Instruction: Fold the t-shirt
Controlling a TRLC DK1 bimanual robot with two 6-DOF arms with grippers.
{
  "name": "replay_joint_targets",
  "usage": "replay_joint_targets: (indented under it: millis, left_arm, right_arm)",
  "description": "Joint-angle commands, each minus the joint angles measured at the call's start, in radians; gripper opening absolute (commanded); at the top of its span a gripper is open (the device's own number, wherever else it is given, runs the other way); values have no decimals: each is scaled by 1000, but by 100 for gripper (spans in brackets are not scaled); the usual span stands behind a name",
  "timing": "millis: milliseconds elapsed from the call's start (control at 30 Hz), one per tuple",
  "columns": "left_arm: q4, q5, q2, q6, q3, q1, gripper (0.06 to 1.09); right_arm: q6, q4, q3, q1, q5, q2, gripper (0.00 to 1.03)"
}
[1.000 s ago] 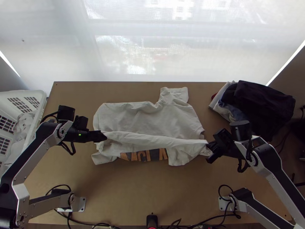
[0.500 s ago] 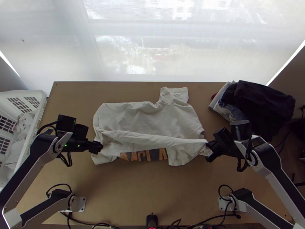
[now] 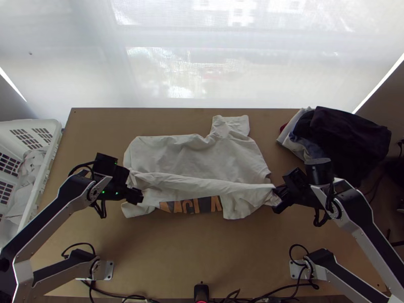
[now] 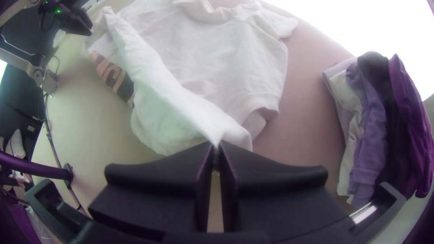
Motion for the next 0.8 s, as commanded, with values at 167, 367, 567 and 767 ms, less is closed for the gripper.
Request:
replay_joint_targets:
  millis: [167, 367, 567, 767]
  left_arm:
    - [79, -25, 73, -8, -41, -8, 36]
    - [87, -29, 74, -7, -43, 9, 19]
    - [70, -38, 50, -7, -30, 18, 9]
    - [-68, -31, -39, -4, 74, 69, 9]
  right_arm:
    - [5, -5, 12, -2, -1, 5, 3]
    - [13, -5, 11, -3, -5, 3, 3]
    - [16, -8, 14, -3, -9, 0, 3]
    - [24, -12, 68, -3, -10, -1, 3]
